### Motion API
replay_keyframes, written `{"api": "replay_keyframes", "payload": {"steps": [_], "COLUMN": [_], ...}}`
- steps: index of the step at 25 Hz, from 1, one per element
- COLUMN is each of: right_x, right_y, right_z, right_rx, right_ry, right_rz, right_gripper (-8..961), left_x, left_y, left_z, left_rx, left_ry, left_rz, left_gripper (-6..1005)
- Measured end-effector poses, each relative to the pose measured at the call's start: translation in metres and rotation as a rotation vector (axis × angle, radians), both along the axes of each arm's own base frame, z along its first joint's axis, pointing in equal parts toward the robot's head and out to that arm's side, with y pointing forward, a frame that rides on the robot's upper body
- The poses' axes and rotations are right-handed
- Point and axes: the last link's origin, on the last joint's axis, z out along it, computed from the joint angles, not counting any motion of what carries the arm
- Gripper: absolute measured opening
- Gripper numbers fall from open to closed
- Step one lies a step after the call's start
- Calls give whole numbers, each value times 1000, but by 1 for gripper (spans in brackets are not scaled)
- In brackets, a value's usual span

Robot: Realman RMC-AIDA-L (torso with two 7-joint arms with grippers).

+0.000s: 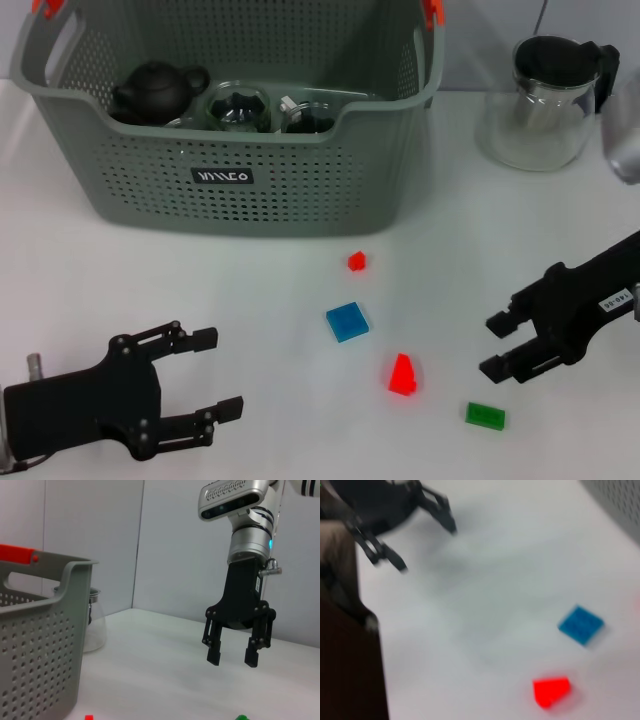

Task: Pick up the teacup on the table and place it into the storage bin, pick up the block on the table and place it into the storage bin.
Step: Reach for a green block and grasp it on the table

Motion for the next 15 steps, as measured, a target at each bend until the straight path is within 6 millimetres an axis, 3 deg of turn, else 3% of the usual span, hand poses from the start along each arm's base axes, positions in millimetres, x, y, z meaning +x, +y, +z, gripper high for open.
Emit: {"api": "replay_keyframes", "payload": {"steps": [5, 12, 15], "right_x": [-4, -13, -15], "right_y": [2, -3, -6], "right_z": [-5, -27, -37], "right_rx": [-15, -55, -68], "right_ry": [-146, -291, -332], "right_rz": [-6, 62, 83], "right_gripper": [595, 592, 541], "left_x": [1, 2, 2], "left_y": [4, 10, 11], "left_z": [-2, -6, -6], "left_rx": [2, 3, 7], "left_ry": [-1, 0, 0], "left_rz": [0, 13, 17], "left_gripper": [797, 798, 798]}}
